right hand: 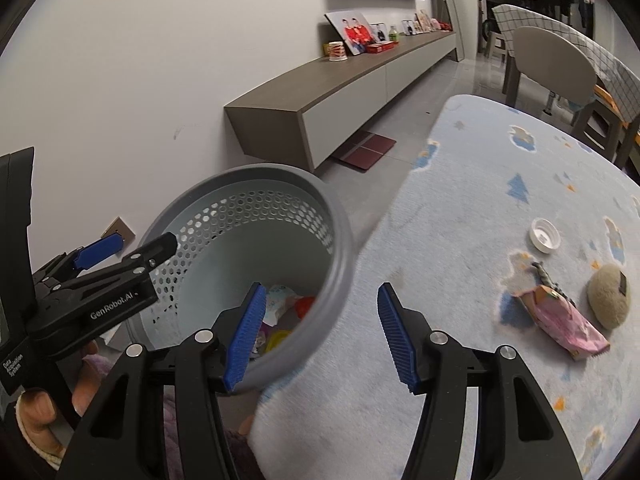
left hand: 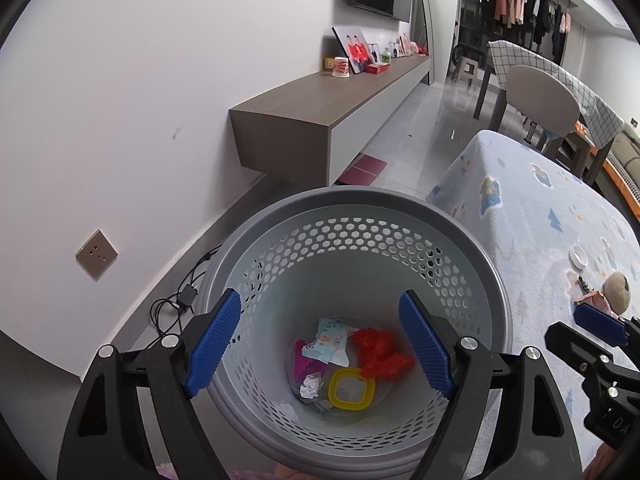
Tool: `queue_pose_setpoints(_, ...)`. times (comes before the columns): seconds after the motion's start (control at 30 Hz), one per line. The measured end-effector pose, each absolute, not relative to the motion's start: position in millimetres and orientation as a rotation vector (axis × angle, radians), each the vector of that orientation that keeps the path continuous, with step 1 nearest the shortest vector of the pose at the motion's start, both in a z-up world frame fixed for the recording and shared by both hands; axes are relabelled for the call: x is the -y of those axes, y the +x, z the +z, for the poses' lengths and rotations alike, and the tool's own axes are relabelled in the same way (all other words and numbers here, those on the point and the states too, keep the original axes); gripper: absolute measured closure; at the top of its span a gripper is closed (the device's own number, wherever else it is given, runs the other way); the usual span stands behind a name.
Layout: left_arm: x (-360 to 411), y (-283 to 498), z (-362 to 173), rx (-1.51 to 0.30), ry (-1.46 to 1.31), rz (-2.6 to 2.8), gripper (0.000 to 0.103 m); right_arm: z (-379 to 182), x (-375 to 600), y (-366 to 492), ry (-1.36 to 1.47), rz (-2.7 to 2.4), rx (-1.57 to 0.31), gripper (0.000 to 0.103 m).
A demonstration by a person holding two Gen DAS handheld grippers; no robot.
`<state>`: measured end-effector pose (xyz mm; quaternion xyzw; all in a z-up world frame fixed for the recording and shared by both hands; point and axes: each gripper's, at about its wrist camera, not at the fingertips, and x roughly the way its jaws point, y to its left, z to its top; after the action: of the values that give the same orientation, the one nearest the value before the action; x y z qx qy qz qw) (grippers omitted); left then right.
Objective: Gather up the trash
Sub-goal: 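Move both tools back to the pink wrapper on the table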
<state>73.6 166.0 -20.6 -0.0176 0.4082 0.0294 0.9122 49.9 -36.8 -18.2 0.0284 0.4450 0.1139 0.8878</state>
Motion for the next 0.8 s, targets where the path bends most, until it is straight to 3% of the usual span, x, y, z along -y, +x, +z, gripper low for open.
queue_pose_setpoints(0.8,-32,56,-4,-0.809,0.080,-0.212,0.023,-5,179,-7,0.098,-0.015,-0.902,0.045)
